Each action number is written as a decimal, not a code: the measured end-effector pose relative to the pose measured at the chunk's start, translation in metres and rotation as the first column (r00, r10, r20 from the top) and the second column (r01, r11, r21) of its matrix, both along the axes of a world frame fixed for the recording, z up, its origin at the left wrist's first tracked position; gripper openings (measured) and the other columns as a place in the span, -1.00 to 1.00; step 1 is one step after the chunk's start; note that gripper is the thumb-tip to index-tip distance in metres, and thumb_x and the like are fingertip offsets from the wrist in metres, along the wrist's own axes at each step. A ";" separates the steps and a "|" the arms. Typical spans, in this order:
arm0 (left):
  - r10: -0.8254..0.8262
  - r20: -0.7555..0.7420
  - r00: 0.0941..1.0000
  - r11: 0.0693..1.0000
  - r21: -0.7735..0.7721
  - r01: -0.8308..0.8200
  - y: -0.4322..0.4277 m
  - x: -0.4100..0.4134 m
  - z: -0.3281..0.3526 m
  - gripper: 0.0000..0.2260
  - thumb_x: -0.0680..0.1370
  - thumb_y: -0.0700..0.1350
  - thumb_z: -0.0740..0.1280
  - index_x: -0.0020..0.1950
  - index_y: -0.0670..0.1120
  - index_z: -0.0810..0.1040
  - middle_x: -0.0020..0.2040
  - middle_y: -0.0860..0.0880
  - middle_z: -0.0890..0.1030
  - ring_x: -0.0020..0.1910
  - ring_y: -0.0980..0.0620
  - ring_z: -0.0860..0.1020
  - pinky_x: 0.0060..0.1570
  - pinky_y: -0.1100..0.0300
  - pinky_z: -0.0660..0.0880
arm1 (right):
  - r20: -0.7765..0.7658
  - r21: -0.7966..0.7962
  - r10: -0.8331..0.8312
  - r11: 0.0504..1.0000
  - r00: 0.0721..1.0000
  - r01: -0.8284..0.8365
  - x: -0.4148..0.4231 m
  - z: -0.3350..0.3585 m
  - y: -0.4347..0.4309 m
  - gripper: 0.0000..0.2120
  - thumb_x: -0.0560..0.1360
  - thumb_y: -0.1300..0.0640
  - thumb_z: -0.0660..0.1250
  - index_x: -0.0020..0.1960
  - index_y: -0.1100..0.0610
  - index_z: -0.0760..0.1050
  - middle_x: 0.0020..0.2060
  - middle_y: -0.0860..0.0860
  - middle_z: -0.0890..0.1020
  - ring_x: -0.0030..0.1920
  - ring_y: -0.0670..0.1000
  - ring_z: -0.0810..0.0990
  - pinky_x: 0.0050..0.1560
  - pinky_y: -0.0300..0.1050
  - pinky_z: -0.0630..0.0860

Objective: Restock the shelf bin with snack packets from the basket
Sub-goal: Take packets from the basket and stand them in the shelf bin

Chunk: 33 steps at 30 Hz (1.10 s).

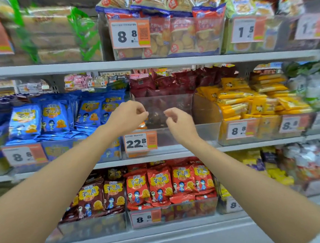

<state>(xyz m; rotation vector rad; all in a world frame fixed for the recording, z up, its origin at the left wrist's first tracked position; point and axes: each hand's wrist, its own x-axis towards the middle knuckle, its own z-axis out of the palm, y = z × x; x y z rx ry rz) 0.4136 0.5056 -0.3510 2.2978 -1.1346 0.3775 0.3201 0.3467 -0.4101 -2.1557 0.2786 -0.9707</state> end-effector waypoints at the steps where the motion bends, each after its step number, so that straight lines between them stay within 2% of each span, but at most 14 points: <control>1: -0.034 -0.019 0.999 0.999 0.001 0.034 -0.011 -0.012 -0.006 -0.81 0.55 0.03 0.30 -0.19 0.00 0.61 -0.26 0.07 0.64 -0.24 0.07 0.59 -0.19 0.07 0.56 | 0.074 -0.001 -0.047 0.999 0.996 0.047 -0.014 -0.008 -0.006 -0.75 0.53 0.25 0.23 0.14 0.12 0.58 0.01 -0.02 0.66 0.01 -0.07 0.58 0.08 -0.14 0.52; 4: -0.158 -0.119 0.980 0.987 0.021 0.162 -0.050 -0.050 -0.032 -0.83 0.52 0.00 0.34 -0.23 -0.04 0.61 -0.36 0.05 0.63 -0.29 0.01 0.63 -0.26 0.12 0.54 | 0.123 -0.007 -0.143 0.989 0.982 0.145 -0.061 -0.035 -0.027 -0.84 0.51 0.22 0.28 0.01 0.10 0.60 -0.18 -0.06 0.65 -0.16 -0.06 0.58 -0.09 -0.16 0.50; 8: -0.305 -0.237 0.922 0.938 0.093 0.334 -0.110 -0.103 -0.086 -0.82 0.51 -0.02 0.36 -0.22 -0.07 0.63 -0.36 0.01 0.64 -0.33 0.02 0.59 -0.23 0.08 0.52 | -0.032 -0.003 -0.250 0.968 0.968 0.250 -0.123 -0.092 -0.064 -0.90 0.45 0.18 0.33 -0.07 0.08 0.61 -0.33 -0.07 0.60 -0.27 -0.02 0.56 -0.17 -0.08 0.48; 12: -0.376 -0.412 0.830 0.864 0.167 0.474 -0.165 -0.149 -0.166 -0.78 0.51 -0.04 0.40 -0.23 -0.16 0.65 -0.34 -0.10 0.64 -0.40 0.09 0.51 -0.28 0.13 0.45 | -0.256 0.018 -0.309 0.946 0.916 0.324 -0.184 -0.168 -0.099 -0.89 0.40 0.15 0.34 -0.13 0.05 0.63 -0.23 -0.01 0.68 -0.22 0.02 0.61 -0.12 -0.05 0.53; 16: -0.364 -0.609 0.704 0.786 0.204 0.583 -0.202 -0.193 -0.257 -0.78 0.55 -0.12 0.36 -0.28 -0.15 0.60 -0.49 0.07 0.55 -0.58 0.28 0.42 -0.45 0.34 0.35 | -0.575 0.112 -0.246 0.921 0.780 0.373 -0.245 -0.255 -0.122 -0.91 0.40 0.13 0.35 -0.18 -0.04 0.59 -0.32 -0.02 0.62 -0.18 0.09 0.65 -0.10 -0.01 0.56; 19: -0.279 -0.740 0.612 0.745 0.236 0.624 -0.214 -0.222 -0.328 -0.84 0.54 -0.22 0.35 -0.22 -0.21 0.60 -0.43 0.00 0.58 -0.58 0.27 0.46 -0.48 0.40 0.38 | -0.766 0.188 -0.103 0.908 0.635 0.374 -0.288 -0.319 -0.126 -0.89 0.45 0.15 0.32 -0.24 0.01 0.53 -0.36 -0.02 0.55 -0.22 0.09 0.63 -0.19 -0.21 0.51; 20: -0.245 -0.771 0.588 0.735 0.248 0.631 -0.217 -0.231 -0.352 -0.84 0.54 -0.22 0.35 -0.24 -0.20 0.60 -0.41 -0.03 0.60 -0.56 0.25 0.48 -0.47 0.37 0.40 | -0.825 0.184 -0.057 0.913 0.562 0.363 -0.302 -0.335 -0.123 -0.90 0.47 0.11 0.30 -0.21 0.04 0.54 -0.34 -0.01 0.54 -0.22 0.04 0.58 -0.23 -0.27 0.44; 22: -0.166 -0.813 0.558 0.702 0.300 0.646 -0.217 -0.245 -0.396 -0.83 0.53 -0.18 0.36 -0.26 -0.16 0.61 -0.32 -0.13 0.65 -0.48 0.15 0.53 -0.44 0.31 0.41 | -0.911 0.191 0.034 0.918 0.410 0.347 -0.330 -0.377 -0.121 -0.97 0.52 0.10 0.30 -0.08 0.04 0.51 -0.20 0.03 0.50 -0.11 0.01 0.48 -0.13 -0.24 0.35; 25: -0.062 -0.858 0.510 0.686 0.335 0.646 -0.213 -0.258 -0.440 -0.83 0.54 -0.18 0.35 -0.14 -0.26 0.64 -0.24 -0.20 0.64 -0.31 -0.02 0.52 -0.37 0.26 0.39 | -0.968 0.234 0.173 0.886 0.184 0.399 -0.364 -0.435 -0.116 -0.89 0.58 0.13 0.28 -0.11 -0.01 0.42 0.01 0.12 0.54 0.07 0.08 0.52 0.03 -0.13 0.38; 27: -0.010 -0.868 0.497 0.669 0.363 0.649 -0.213 -0.257 -0.458 -0.79 0.55 -0.12 0.37 -0.18 -0.25 0.65 -0.27 -0.18 0.63 -0.31 -0.04 0.51 -0.34 0.23 0.40 | -0.974 0.228 0.203 0.882 0.104 0.412 -0.376 -0.464 -0.114 -0.87 0.58 0.12 0.28 -0.14 -0.03 0.42 0.19 0.18 0.56 0.20 0.14 0.52 0.15 -0.07 0.41; 28: 0.006 -0.863 0.506 0.667 0.380 0.641 -0.215 -0.254 -0.465 -0.77 0.54 -0.09 0.39 -0.25 -0.20 0.64 -0.30 -0.17 0.62 -0.35 -0.03 0.51 -0.34 0.23 0.40 | -0.976 0.218 0.210 0.889 0.064 0.404 -0.380 -0.477 -0.114 -0.95 0.59 0.12 0.28 -0.05 0.03 0.46 0.24 0.20 0.53 0.25 0.18 0.50 0.20 -0.04 0.42; 30: 0.042 -0.854 0.518 0.689 0.400 0.604 -0.219 -0.249 -0.473 -0.74 0.54 -0.13 0.38 -0.36 -0.15 0.61 -0.37 -0.12 0.60 -0.42 0.02 0.49 -0.37 0.27 0.40 | -0.980 0.195 0.196 0.886 0.040 0.421 -0.382 -0.501 -0.118 -0.68 0.57 0.11 0.32 0.25 0.23 0.42 0.27 0.21 0.51 0.26 0.19 0.49 0.25 0.01 0.42; 31: 0.060 -0.858 0.510 0.704 0.399 0.588 -0.221 -0.248 -0.476 -0.74 0.54 -0.17 0.36 -0.34 -0.16 0.61 -0.36 -0.12 0.60 -0.42 0.02 0.49 -0.39 0.27 0.41 | -0.982 0.183 0.186 0.872 0.040 0.454 -0.380 -0.510 -0.122 -0.55 0.54 0.10 0.36 0.35 0.24 0.35 0.27 0.19 0.51 0.24 0.18 0.50 0.25 0.03 0.44; 33: 0.082 -0.876 0.476 0.722 0.381 0.578 -0.225 -0.249 -0.479 -0.78 0.56 -0.22 0.30 -0.27 -0.20 0.60 -0.29 -0.15 0.62 -0.35 -0.01 0.52 -0.39 0.26 0.42 | -0.993 0.119 0.093 0.849 0.076 0.515 -0.376 -0.527 -0.133 -0.46 0.51 0.15 0.36 0.44 0.17 0.28 0.33 0.18 0.45 0.27 0.17 0.48 0.22 0.05 0.50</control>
